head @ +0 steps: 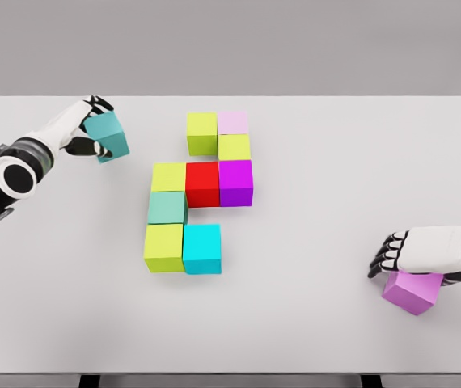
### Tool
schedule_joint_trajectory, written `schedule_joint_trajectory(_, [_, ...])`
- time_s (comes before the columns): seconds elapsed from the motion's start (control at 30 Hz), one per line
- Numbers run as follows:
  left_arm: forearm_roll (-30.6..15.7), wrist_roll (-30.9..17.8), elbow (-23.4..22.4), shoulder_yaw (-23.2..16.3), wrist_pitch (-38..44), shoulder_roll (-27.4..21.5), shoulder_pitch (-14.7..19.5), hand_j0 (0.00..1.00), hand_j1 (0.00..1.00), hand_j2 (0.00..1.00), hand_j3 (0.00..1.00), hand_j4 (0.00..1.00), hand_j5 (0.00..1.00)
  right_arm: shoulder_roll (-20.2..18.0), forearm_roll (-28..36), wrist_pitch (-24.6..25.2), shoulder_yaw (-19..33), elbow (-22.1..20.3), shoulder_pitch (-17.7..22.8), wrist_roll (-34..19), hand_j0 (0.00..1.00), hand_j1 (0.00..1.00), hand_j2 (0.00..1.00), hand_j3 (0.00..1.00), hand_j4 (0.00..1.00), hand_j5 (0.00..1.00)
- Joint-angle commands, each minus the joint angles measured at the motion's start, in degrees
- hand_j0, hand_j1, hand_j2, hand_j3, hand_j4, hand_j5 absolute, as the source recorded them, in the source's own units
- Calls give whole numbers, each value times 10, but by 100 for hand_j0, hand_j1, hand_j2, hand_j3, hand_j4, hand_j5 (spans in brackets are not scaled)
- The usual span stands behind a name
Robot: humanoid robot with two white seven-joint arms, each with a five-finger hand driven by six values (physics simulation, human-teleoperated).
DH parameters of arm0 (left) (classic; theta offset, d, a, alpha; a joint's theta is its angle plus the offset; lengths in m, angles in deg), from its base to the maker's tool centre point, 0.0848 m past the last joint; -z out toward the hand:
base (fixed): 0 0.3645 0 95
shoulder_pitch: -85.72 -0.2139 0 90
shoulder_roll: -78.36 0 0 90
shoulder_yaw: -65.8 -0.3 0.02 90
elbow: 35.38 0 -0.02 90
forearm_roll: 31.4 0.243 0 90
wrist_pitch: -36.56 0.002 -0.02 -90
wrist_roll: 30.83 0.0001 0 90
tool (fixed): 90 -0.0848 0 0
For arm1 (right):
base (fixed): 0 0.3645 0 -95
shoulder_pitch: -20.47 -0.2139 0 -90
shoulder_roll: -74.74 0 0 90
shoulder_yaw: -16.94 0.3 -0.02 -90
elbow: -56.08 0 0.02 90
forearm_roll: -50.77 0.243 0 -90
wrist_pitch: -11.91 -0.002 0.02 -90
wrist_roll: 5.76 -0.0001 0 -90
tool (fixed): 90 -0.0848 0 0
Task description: Assemble the squares on the desktop into the number 2
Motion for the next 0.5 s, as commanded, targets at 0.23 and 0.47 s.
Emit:
schedule_joint_trajectory(0.23, [68,-1,-83,0,-1,109,32,40,40,40,40,40,40,-2,-5,-14,-8,2,1,2,60,60,60,60,60,60])
schedule_joint_trajectory(0.47, [120,-40,-118,-1,-71,145,32,41,41,41,41,41,41,-7,28,-14,28,11,2,2,60,60,60,60,60,60])
